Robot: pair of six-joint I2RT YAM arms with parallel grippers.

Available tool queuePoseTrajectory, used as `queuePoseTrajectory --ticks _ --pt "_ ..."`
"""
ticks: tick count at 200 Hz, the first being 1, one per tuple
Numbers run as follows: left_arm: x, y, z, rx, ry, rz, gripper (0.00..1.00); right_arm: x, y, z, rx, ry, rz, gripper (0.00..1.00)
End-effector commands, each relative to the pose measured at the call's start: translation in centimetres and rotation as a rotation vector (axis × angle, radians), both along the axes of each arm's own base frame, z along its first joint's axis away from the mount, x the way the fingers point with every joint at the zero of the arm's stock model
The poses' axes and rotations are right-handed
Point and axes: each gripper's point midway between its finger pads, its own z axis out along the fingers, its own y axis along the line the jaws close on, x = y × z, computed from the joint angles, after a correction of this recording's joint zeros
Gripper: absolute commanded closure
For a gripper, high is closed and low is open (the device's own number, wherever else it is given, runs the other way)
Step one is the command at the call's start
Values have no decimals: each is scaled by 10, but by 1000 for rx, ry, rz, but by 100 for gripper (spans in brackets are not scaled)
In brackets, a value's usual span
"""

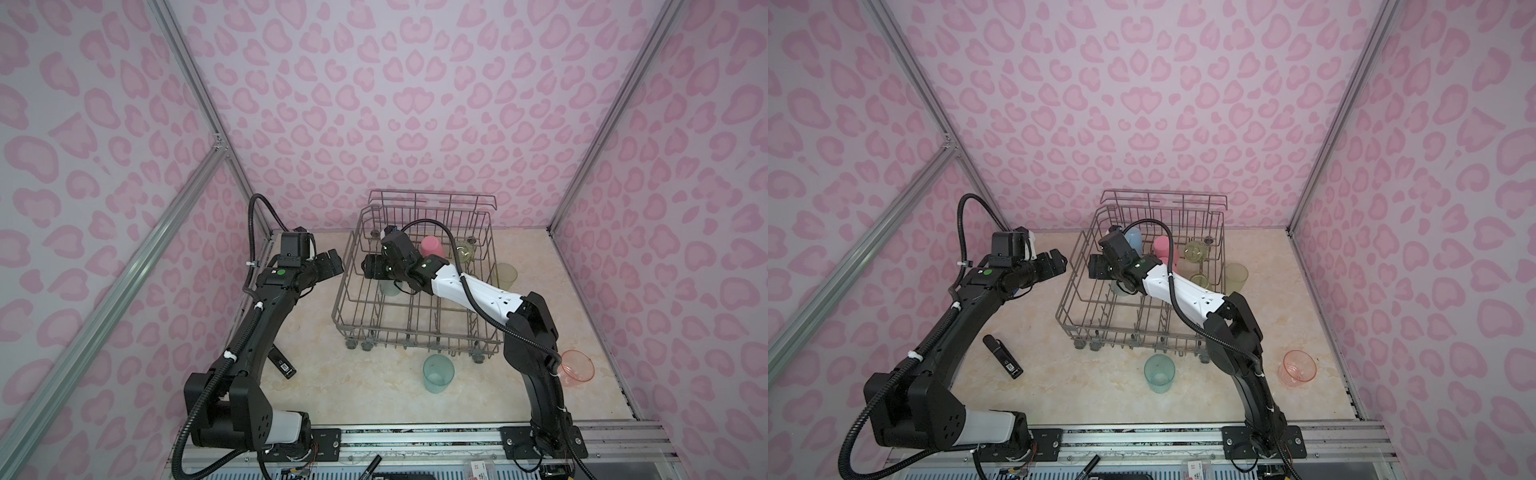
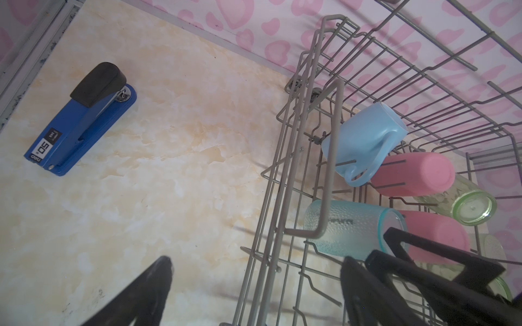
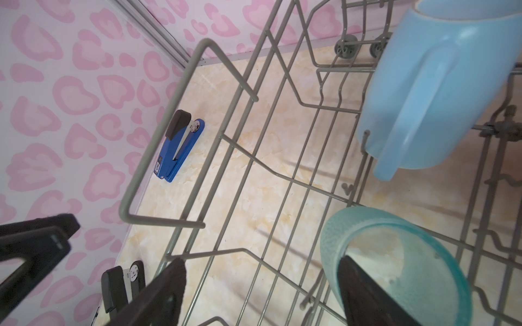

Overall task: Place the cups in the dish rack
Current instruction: 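Open right gripper and lift it away from the teal cup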

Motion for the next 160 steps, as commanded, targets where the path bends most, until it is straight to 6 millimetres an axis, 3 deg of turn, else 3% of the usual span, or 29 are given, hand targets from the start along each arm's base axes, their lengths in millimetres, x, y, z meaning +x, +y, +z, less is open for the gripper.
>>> queuePoseTrajectory --ticks 1,37,69,102,129,160 --pt "5 -1 3 -12 -23 2 5 2 -5 8 -12 -16 -6 16" --pt "5 -2 5 -12 -32 0 5 10 -30 39 -12 -65 -44 16" --pt "4 -1 8 -12 -43 2 5 17 -75 74 -63 -122 -115 17" --pt "5 -1 11 -12 -50 0 5 20 -150 115 -153 -187 -223 19" --pt "4 -2 15 -19 -62 -2 5 15 -226 143 -177 -199 -354 21" --pt "3 -5 22 -47 -90 -5 5 -3 -314 150 -208 -175 -518 23"
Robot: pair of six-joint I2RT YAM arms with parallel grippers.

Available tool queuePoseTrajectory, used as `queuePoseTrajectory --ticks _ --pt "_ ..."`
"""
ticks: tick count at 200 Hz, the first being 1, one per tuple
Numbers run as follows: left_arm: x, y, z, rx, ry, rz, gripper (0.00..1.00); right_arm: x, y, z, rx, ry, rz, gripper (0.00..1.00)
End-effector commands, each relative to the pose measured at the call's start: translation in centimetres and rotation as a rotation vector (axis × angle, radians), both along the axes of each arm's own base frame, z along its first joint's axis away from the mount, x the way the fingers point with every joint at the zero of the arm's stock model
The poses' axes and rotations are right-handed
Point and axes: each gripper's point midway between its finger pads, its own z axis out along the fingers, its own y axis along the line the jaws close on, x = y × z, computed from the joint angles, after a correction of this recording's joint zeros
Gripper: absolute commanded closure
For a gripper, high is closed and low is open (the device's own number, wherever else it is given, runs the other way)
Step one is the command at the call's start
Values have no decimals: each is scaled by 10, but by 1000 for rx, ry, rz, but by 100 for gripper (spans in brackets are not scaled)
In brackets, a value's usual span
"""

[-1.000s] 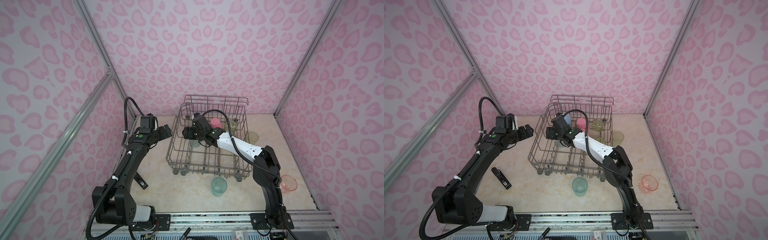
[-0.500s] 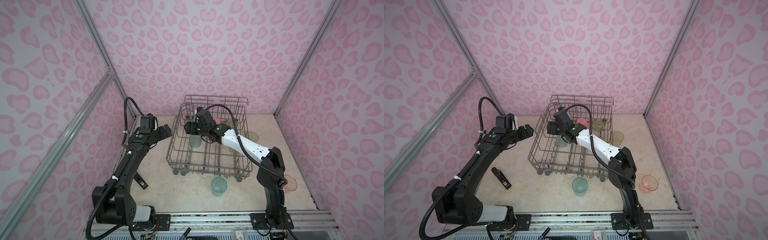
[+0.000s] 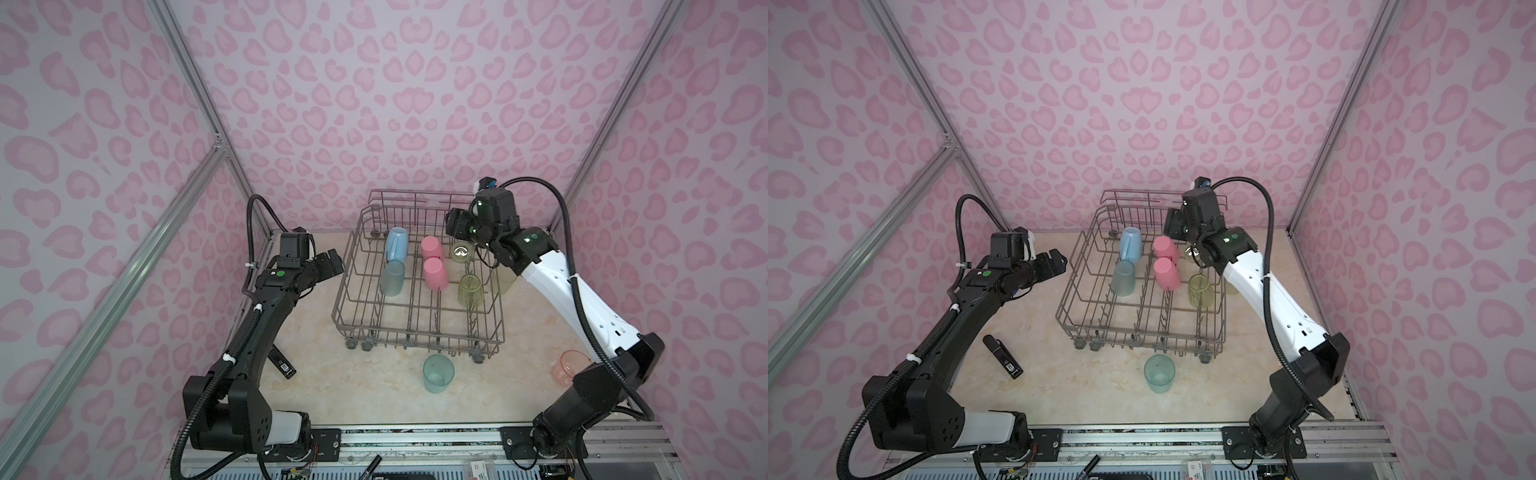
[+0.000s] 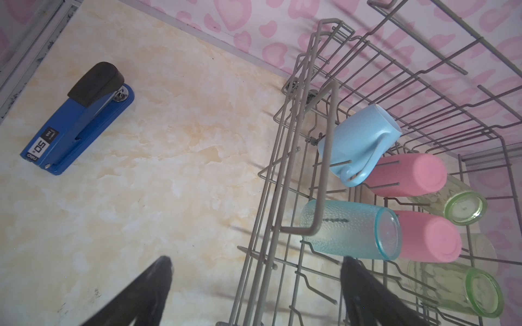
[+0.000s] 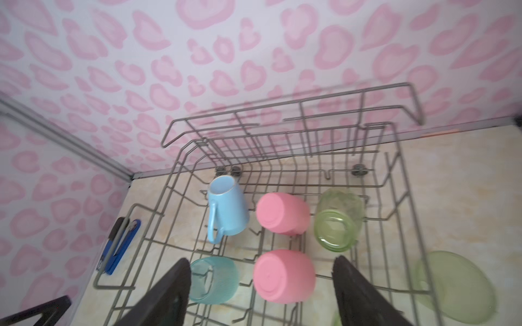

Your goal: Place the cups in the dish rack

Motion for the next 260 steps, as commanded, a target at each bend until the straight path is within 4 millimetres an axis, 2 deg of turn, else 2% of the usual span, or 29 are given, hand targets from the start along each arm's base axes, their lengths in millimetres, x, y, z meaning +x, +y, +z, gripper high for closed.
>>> queuePoseTrajectory --ticks 1,20,40,45,53,74,88,117,156,183,210,260 --pt "5 -4 17 -28 -74 -11 5 -16 -55 -14 -62 67 -112 23" --pt "4 -8 20 -53 -92 -21 5 -30 -105 -30 -55 121 -216 23" --pt "2 -12 24 -65 -110 -37 5 -42 -148 -54 -12 179 -299 24" --pt "1 -14 25 -66 -114 -44 5 -48 -158 -74 -2 222 -320 24" --pt "0 -16 29 -67 -127 -53 4 -53 -171 -89 27 256 -347 25" --pt "-4 -22 40 -65 -162 -72 4 -62 -189 -121 73 325 -380 29" --pt "-9 -29 54 -66 -205 -92 4 -66 -192 -136 77 360 -381 34" --pt "-25 -49 89 -58 -323 -167 3 -63 -191 -161 78 417 -371 38" --pt "-54 -93 119 -134 -447 -373 2 -48 -186 -193 97 493 -346 43" --pt "-78 -128 126 -84 -503 -555 2 -34 -182 -213 113 560 -329 45" --pt "-101 -154 130 -33 -538 -691 2 -18 -176 -225 152 567 -310 46" --pt "-118 -166 133 -34 -559 -733 2 -6 -178 -249 146 613 -324 49"
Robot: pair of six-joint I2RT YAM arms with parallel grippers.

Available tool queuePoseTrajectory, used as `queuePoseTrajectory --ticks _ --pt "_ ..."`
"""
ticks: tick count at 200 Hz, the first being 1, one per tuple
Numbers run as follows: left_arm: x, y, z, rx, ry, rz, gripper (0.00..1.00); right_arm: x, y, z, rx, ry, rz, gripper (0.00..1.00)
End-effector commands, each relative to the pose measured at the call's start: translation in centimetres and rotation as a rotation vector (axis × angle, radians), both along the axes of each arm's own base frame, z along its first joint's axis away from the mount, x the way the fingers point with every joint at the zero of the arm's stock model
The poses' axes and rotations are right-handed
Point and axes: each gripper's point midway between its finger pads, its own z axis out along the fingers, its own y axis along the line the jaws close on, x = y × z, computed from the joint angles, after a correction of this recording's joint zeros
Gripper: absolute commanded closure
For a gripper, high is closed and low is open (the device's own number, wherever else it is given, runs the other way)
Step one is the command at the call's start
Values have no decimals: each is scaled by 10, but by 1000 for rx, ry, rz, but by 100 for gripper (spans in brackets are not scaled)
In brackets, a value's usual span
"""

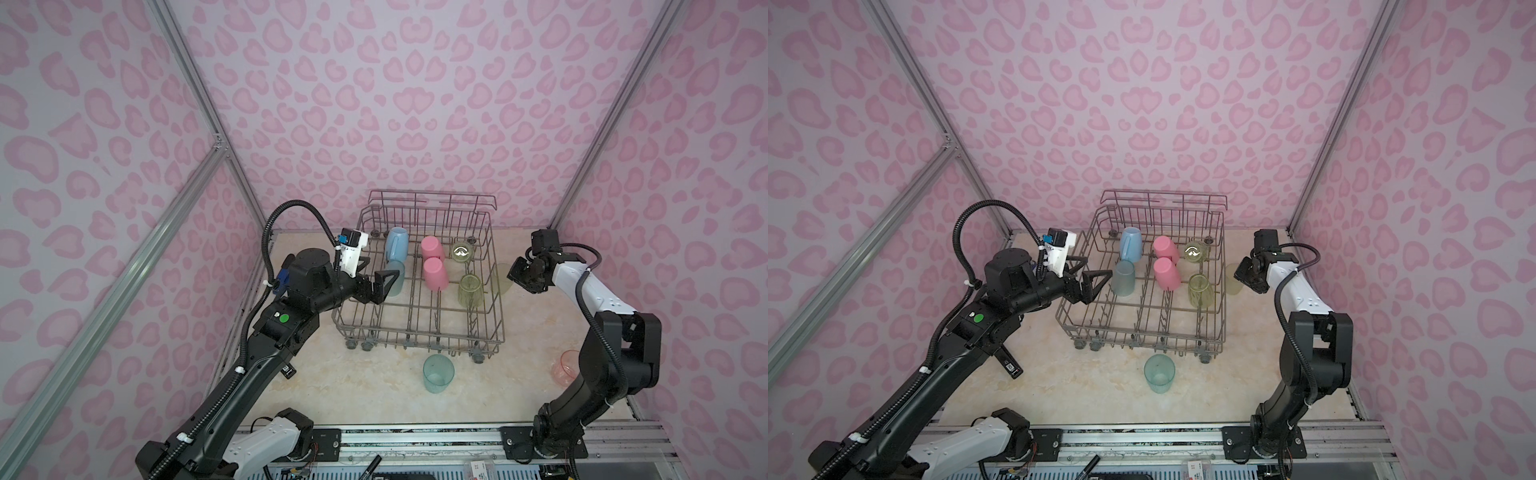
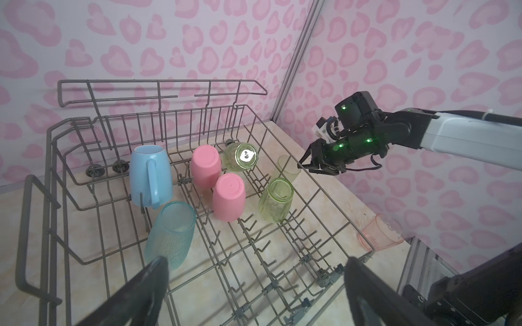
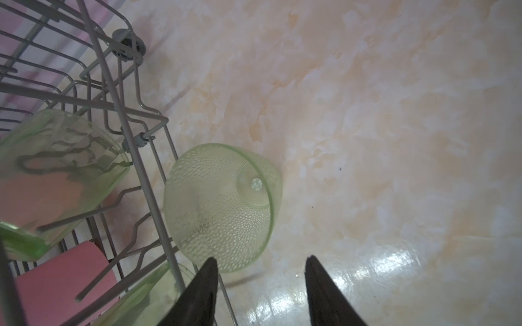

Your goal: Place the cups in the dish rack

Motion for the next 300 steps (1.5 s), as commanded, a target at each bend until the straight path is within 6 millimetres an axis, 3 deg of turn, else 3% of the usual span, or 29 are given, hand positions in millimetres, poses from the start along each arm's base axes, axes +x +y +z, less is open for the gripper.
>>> queuePoseTrajectory --ticks 1,50,90,158,236,300 --pt "-6 -3 8 2 -46 -16 2 6 -1 -8 -2 5 -5 49" --pt "-15 -6 -5 18 -26 -12 2 11 -6 -26 -23 40 -11 64" --pt "-17 -6 -14 -21 21 9 2 13 -7 -34 -21 45 -28 84" --pt "-23 -8 -30 -71 101 37 2 14 -12 -27 -46 21 -51 97" --pt "-12 -11 -45 -67 194 77 2 5 -32 12 -147 -35 -84 99" --pt "-5 -14 -62 -73 279 109 1 -6 -47 66 -165 -164 -148 100"
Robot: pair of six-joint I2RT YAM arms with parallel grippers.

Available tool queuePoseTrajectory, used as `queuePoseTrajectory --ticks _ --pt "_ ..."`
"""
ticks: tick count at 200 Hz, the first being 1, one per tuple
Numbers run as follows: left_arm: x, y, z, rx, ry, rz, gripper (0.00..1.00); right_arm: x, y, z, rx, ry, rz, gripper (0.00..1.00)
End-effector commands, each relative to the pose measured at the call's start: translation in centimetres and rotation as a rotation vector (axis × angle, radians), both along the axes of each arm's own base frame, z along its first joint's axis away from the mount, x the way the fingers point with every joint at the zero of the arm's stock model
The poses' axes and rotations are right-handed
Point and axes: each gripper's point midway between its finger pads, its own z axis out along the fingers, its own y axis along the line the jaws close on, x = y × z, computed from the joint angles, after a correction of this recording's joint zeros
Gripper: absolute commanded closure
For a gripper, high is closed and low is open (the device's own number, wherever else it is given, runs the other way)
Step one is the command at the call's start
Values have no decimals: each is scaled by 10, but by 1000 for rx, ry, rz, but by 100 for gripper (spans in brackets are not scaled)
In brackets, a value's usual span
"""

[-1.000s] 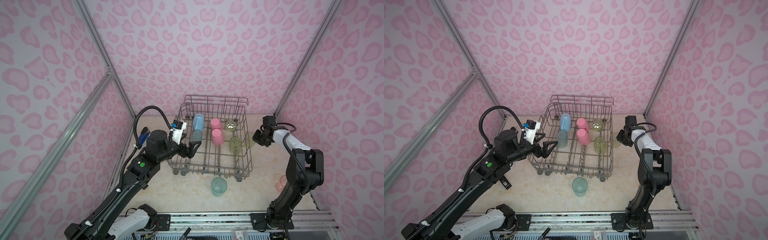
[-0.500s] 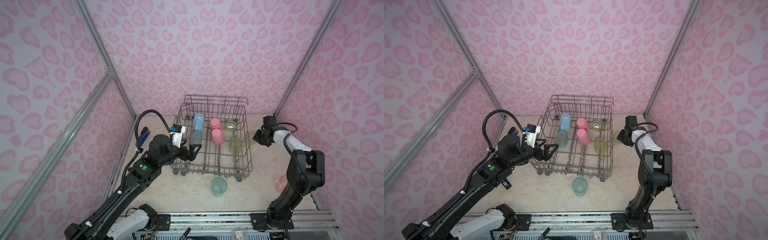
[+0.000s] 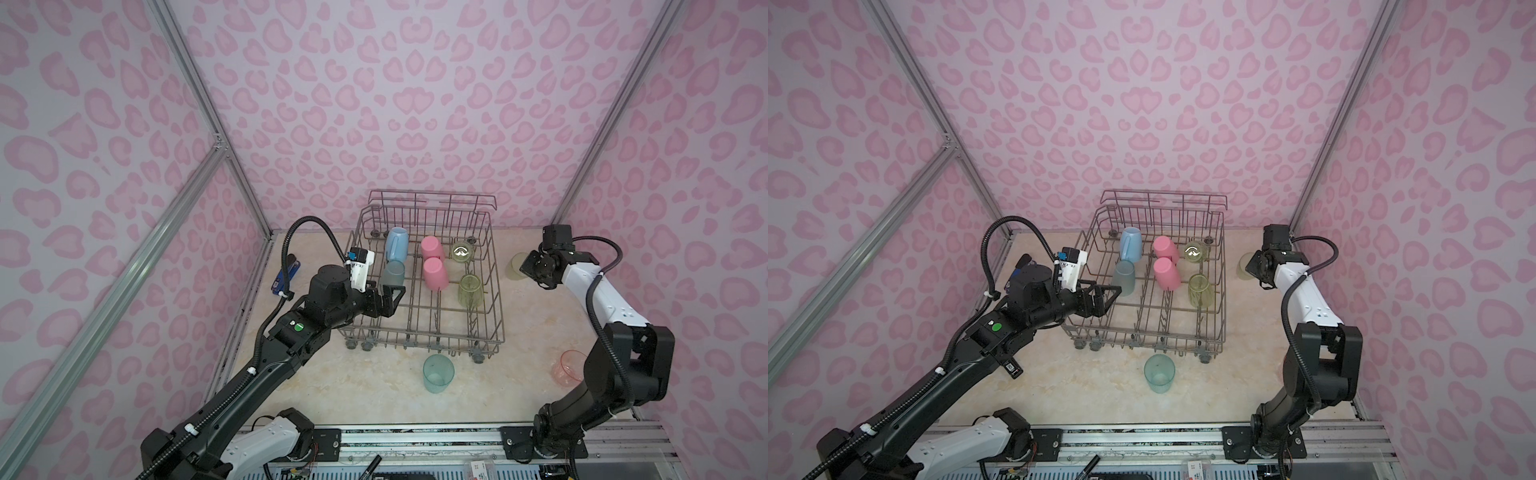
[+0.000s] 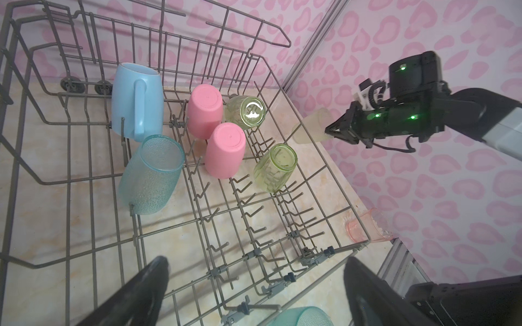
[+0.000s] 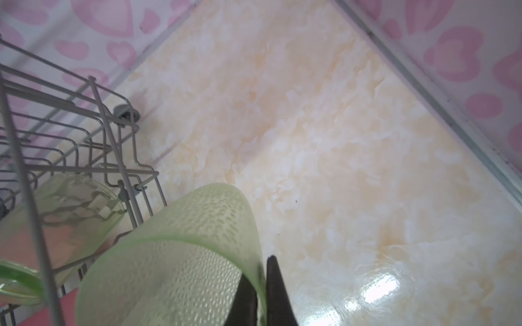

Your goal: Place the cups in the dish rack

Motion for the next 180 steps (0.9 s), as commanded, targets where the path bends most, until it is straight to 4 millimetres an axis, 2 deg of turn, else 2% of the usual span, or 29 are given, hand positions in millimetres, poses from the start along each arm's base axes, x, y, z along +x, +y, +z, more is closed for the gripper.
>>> queuePoseTrajectory --ticks 1,68,105,126,151,180 --pt "4 -2 4 -28 19 16 1 -4 -3 14 -14 -37 -18 100" --pt "13 -11 15 -101 96 47 1 -20 5 105 12 -333 -26 100" --pt "20 -13 26 -165 150 95 2 -34 29 157 31 -553 32 100" --pt "25 -12 33 -210 220 149 2 -40 50 175 62 -643 73 100" --pt "28 -18 48 -298 275 169 3 -43 89 191 125 -729 172 100" --pt "35 -30 65 -393 319 157 3 -40 137 198 217 -797 308 100"
